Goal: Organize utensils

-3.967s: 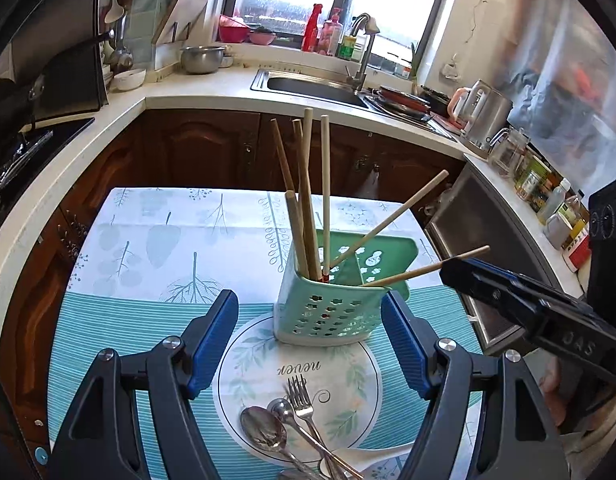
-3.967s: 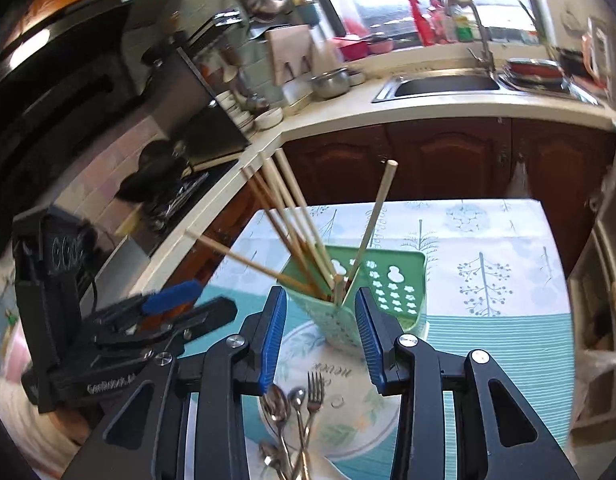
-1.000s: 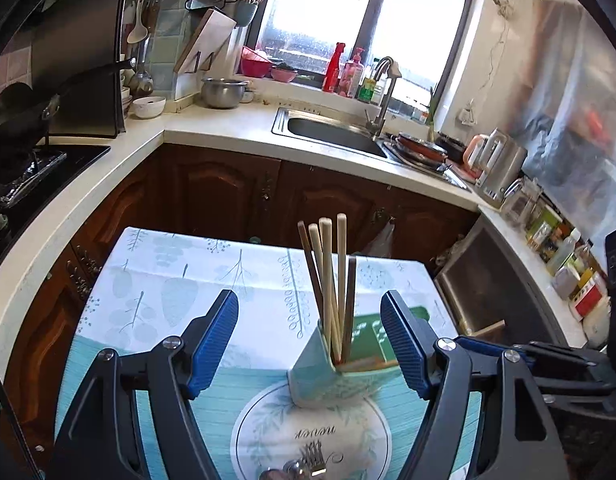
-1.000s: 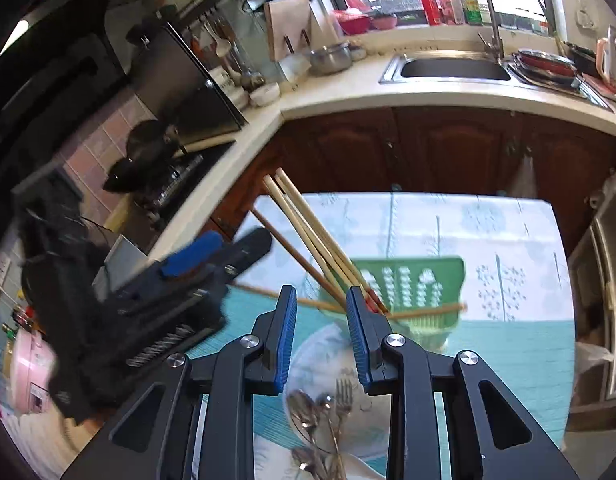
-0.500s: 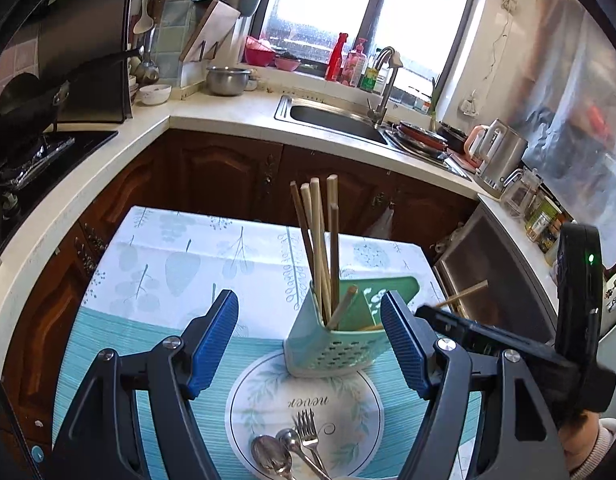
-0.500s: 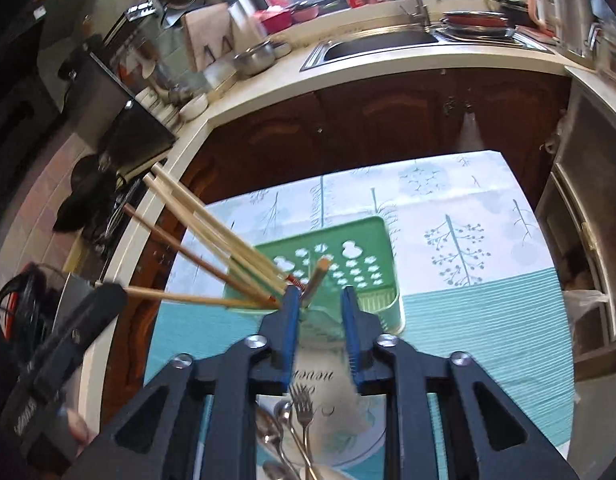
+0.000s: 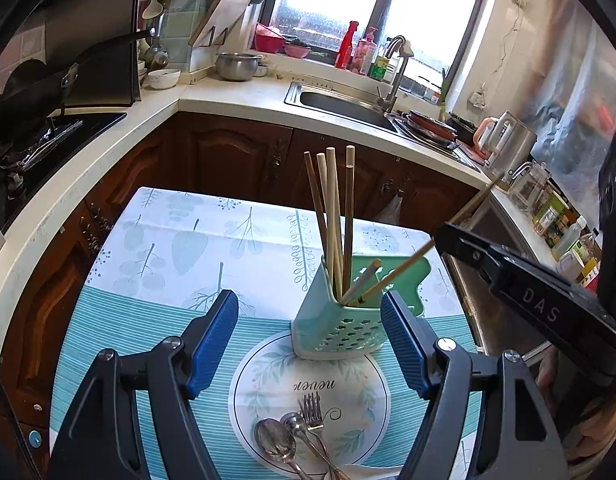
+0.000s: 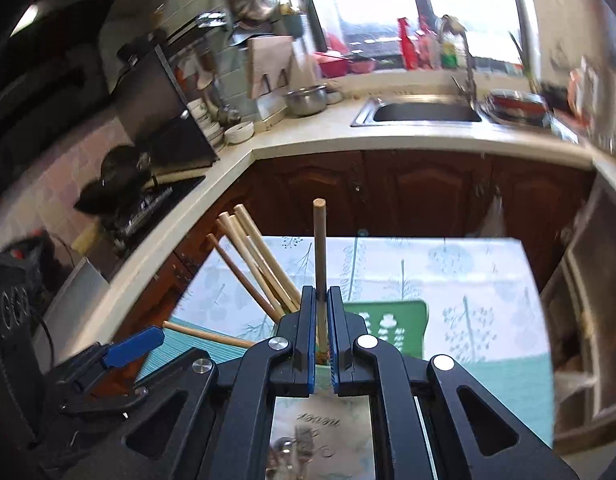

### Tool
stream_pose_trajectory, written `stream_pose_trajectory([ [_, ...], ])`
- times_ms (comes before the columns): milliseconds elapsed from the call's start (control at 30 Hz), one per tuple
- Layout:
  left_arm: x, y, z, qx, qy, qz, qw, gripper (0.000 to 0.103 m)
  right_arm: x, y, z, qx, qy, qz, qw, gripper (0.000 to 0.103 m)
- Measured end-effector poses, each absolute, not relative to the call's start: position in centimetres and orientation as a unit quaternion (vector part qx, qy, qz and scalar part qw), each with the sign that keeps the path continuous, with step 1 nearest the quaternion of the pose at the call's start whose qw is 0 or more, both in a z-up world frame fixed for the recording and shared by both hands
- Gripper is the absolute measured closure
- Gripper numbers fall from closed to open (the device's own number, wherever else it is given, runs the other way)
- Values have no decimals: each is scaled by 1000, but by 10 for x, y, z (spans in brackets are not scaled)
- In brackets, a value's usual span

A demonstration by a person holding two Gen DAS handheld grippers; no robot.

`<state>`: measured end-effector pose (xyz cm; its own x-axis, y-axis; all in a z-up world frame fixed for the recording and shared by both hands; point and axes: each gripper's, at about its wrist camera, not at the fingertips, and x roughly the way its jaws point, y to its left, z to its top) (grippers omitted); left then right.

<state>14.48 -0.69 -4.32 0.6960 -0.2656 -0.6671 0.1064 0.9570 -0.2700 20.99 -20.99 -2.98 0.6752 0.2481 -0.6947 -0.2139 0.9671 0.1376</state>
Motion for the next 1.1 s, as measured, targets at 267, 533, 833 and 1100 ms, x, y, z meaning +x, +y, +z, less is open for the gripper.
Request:
stream_pose_trajectory([
  [267,143,-6,-42,-106,376,-95,916,31,216,-157,-19,-59,400,145,903,98],
  [533,141,4,-46,-115,381,-80,914,31,243,-138,-18,-38,408,176,895,97],
  [833,146,4,-49,-121,386,-79,911,31,267,-110,-31,-86,409,184,890,97],
  [1100,149,3,-48,-126,386,-82,910,31,288,-114,-41,-37,455,202,866,93],
])
